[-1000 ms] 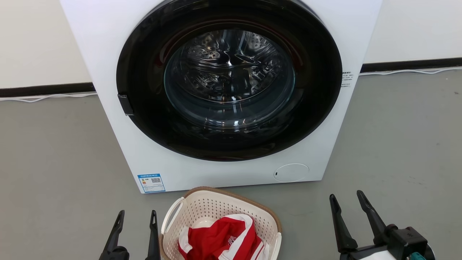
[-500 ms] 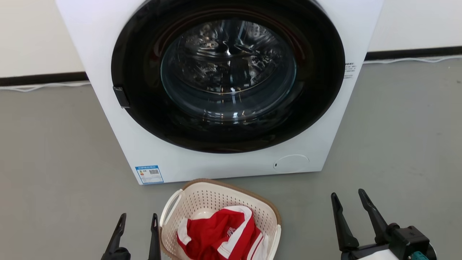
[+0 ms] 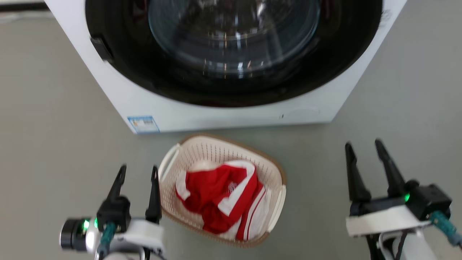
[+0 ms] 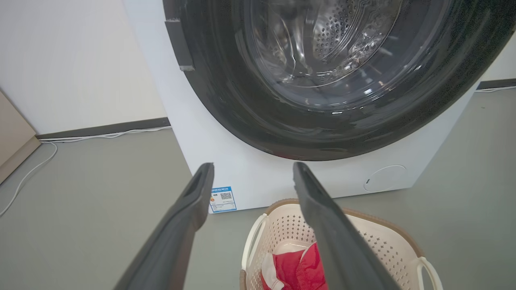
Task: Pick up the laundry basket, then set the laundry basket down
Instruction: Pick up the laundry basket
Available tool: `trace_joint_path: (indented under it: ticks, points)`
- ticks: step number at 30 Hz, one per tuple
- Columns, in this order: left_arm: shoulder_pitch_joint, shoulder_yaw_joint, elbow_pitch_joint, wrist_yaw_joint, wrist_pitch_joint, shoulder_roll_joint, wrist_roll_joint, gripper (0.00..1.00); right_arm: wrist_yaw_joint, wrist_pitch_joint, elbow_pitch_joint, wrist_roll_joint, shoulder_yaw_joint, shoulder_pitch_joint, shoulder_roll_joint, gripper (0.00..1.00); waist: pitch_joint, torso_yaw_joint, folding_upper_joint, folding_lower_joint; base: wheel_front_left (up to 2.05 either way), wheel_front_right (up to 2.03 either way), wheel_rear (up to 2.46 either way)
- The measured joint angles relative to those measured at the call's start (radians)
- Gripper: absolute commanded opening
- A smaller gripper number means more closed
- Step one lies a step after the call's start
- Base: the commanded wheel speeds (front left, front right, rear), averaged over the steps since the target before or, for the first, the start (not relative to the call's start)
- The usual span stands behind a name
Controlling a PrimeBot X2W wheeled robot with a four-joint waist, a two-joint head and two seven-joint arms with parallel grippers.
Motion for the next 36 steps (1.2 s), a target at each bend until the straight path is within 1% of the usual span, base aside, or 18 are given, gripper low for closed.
trace_joint_path:
  ticks: [3, 12, 13, 21, 30, 36]
  points:
    - [-0.079, 0.007, 0.036, -0.013, -0.001, -0.007, 0.0, 1.0, 0.0, 0.0, -0.007, -0.005, -0.006, -0.062, -0.005, 1.0, 0.073, 0.006, 0.0, 0.0, 0.0, 0.0, 0.0]
    - [-0.303, 0.007, 0.147, -0.028, -0.004, -0.028, 0.002, 1.0, 0.0, -0.001, -0.042, -0.036, -0.012, -0.239, -0.01, 1.0, 0.302, 0.015, 0.0, 0.0, 0.0, 0.0, 0.0]
    - [-0.303, 0.007, 0.147, -0.028, -0.004, -0.028, 0.002, 1.0, 0.0, -0.001, -0.042, -0.036, -0.012, -0.239, -0.01, 1.0, 0.302, 0.015, 0.0, 0.0, 0.0, 0.0, 0.0]
    - [-0.427, 0.01, 0.267, -0.04, -0.004, -0.035, 0.012, 1.0, 0.0, -0.002, -0.061, -0.042, -0.009, -0.324, -0.012, 1.0, 0.453, 0.018, 0.0, 0.0, 0.0, 0.0, 0.0]
    - [-0.547, 0.022, 0.431, -0.049, -0.004, -0.006, 0.027, 1.0, 0.0, -0.003, -0.101, -0.043, -0.002, -0.379, -0.013, 1.0, 0.565, 0.002, 0.0, 0.0, 0.0, 0.0, 0.0]
    - [-0.64, 0.037, 0.55, -0.049, -0.004, 0.03, 0.027, 1.0, 0.0, -0.004, -0.125, -0.043, -0.001, -0.379, -0.014, 1.0, 0.625, -0.021, 0.0, 0.0, 0.0, 0.0, 0.0]
